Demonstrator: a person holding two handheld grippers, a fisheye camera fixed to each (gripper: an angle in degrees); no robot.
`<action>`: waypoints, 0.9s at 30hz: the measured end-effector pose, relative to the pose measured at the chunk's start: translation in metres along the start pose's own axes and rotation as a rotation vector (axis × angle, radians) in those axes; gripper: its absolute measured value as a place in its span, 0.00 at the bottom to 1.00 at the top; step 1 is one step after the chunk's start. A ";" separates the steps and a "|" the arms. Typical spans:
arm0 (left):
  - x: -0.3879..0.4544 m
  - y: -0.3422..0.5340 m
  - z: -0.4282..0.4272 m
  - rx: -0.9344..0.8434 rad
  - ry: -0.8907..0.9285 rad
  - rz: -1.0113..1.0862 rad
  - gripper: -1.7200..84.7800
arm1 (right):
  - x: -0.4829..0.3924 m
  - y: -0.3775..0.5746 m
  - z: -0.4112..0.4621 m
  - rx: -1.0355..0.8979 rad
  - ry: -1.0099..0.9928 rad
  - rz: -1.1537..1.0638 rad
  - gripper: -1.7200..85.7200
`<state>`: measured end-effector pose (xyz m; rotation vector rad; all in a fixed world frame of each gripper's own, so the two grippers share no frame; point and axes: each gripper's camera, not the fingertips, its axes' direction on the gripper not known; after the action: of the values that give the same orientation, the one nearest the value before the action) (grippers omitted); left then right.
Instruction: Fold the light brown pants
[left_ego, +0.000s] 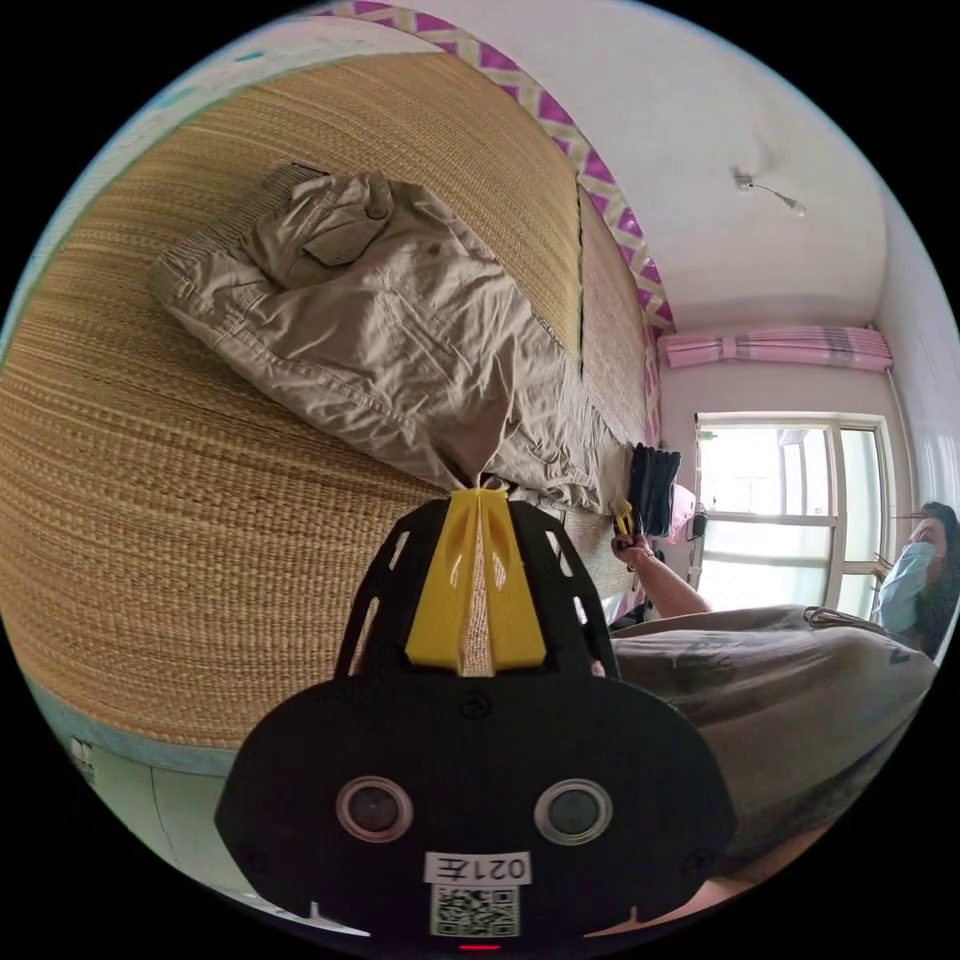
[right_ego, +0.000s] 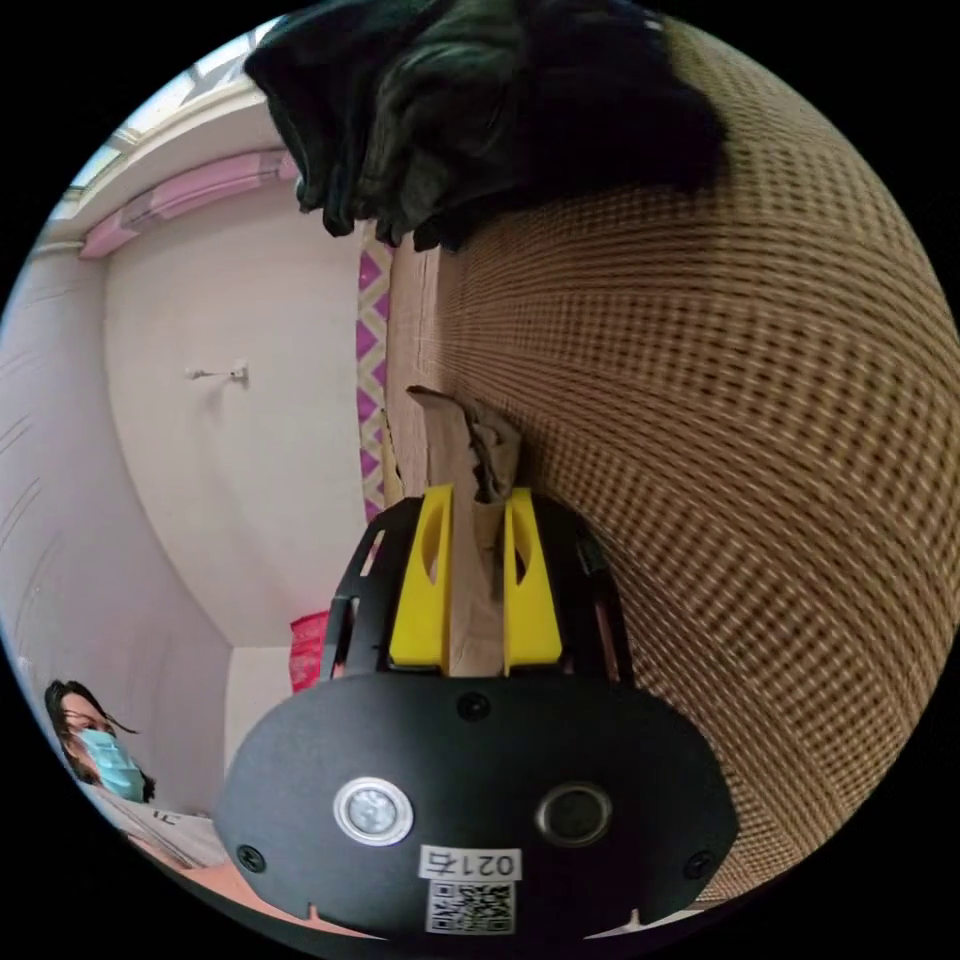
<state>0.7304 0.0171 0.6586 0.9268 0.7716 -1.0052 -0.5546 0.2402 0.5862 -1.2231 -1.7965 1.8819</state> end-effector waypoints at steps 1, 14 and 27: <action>-0.001 0.004 -0.004 0.000 0.000 0.005 0.01 | -0.006 -0.001 0.003 -0.014 0.023 -0.004 0.08; -0.053 0.070 -0.060 0.024 0.082 0.032 0.01 | -0.302 0.122 0.046 -0.231 0.249 -0.723 0.02; -0.140 0.125 -0.143 0.038 0.129 -0.036 0.01 | -0.372 0.421 0.299 -0.698 0.698 -1.173 0.02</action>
<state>0.7818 0.2257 0.7565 1.0210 0.8825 -1.0018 -0.3935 -0.3078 0.3064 -0.5362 -2.0116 0.1647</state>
